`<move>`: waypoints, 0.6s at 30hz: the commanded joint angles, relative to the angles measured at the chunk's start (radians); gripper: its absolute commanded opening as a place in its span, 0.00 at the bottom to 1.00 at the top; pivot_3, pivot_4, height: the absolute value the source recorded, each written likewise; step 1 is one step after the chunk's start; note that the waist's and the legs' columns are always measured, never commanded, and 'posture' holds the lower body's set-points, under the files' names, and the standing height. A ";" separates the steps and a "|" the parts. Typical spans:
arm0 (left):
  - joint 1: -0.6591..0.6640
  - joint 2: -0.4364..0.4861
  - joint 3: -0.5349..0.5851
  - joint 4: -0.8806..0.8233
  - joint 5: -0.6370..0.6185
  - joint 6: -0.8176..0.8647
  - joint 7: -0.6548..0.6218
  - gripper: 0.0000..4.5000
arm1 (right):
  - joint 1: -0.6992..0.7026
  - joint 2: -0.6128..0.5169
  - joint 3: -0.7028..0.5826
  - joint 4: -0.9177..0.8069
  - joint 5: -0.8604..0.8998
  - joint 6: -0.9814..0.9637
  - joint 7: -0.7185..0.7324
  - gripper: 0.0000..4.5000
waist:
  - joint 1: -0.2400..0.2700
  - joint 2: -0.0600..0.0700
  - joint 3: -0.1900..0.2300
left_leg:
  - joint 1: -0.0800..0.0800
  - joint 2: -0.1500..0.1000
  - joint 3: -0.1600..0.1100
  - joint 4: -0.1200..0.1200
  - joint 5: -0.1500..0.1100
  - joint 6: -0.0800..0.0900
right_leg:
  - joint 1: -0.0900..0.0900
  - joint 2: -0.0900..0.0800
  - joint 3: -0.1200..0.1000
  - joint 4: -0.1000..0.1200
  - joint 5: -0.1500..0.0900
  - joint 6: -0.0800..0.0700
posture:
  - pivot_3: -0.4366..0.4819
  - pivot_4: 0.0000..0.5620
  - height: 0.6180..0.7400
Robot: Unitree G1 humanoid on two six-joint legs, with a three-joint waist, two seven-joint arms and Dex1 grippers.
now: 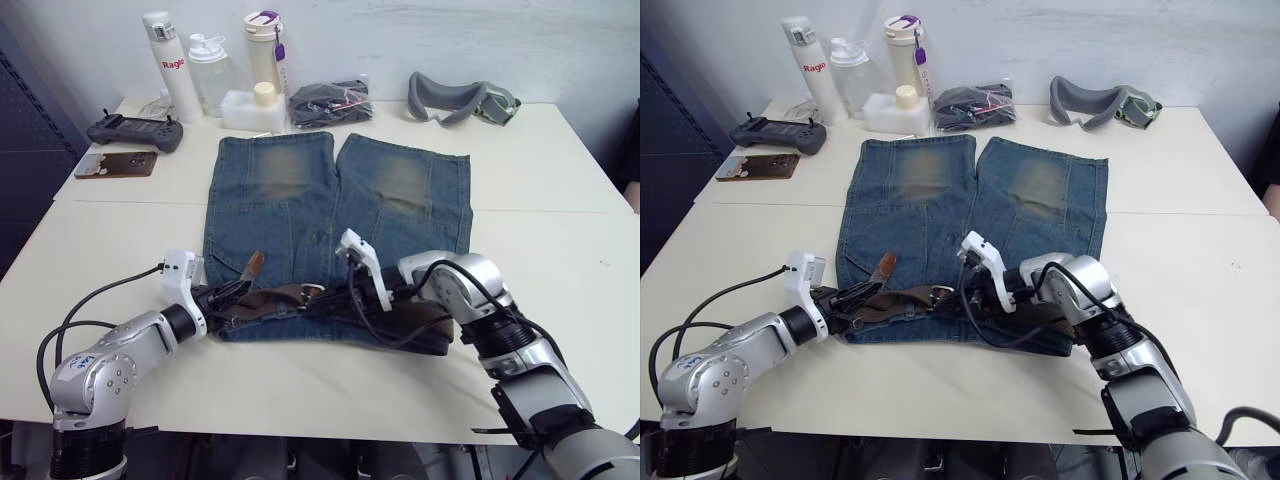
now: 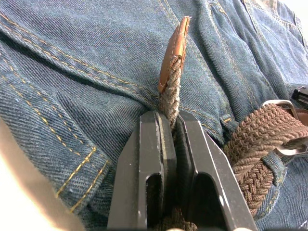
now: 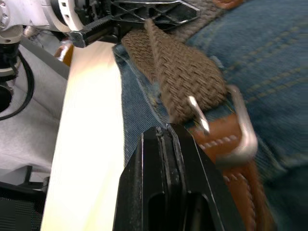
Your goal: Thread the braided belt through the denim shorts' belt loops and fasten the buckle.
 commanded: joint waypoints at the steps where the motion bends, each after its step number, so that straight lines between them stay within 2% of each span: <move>1: 0.027 0.003 -0.027 0.038 0.046 0.020 0.019 0.00 | -0.026 -0.012 -0.043 -0.035 0.003 -0.004 -0.015 0.02 | 0.000 0.000 0.000 | 0.000 0.000 0.000 0.000 0.000 0.000 | 0.000 0.000 0.000 0.000 0.000 0.000 | 0.48 0.27 0.31; 9: 0.012 0.001 -0.051 0.049 0.053 0.014 0.012 0.00 | -0.018 0.048 -0.018 -0.009 -0.057 -0.060 -0.089 0.02 | 0.002 0.000 0.000 | 0.000 0.000 0.000 -0.005 0.002 -0.003 | -0.001 0.000 0.000 -0.002 0.000 0.000 | 0.48 0.27 0.31; 18: 0.023 0.007 -0.050 0.039 0.053 0.017 0.011 0.00 | -0.002 0.046 0.024 -0.025 -0.110 -0.088 -0.097 0.02 | 0.001 0.000 0.000 | 0.001 0.000 0.000 -0.006 0.002 -0.002 | 0.000 0.000 0.000 -0.003 0.001 0.000 | 0.48 0.27 0.31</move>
